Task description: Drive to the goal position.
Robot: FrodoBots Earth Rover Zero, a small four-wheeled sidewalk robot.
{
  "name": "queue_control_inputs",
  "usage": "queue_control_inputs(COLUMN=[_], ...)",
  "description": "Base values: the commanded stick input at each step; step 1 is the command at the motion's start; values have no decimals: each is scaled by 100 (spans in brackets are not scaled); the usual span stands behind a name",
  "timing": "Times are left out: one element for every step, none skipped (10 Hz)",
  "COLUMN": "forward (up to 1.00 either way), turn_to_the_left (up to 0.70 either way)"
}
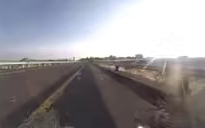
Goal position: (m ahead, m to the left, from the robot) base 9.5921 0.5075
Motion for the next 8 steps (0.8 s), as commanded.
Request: queue_control_inputs(forward=[50, 50, 50, 50, 50, 50, 50, 50], turn_to_the_left=[0, 0, 0, 0, 0, 0, 0, 0])
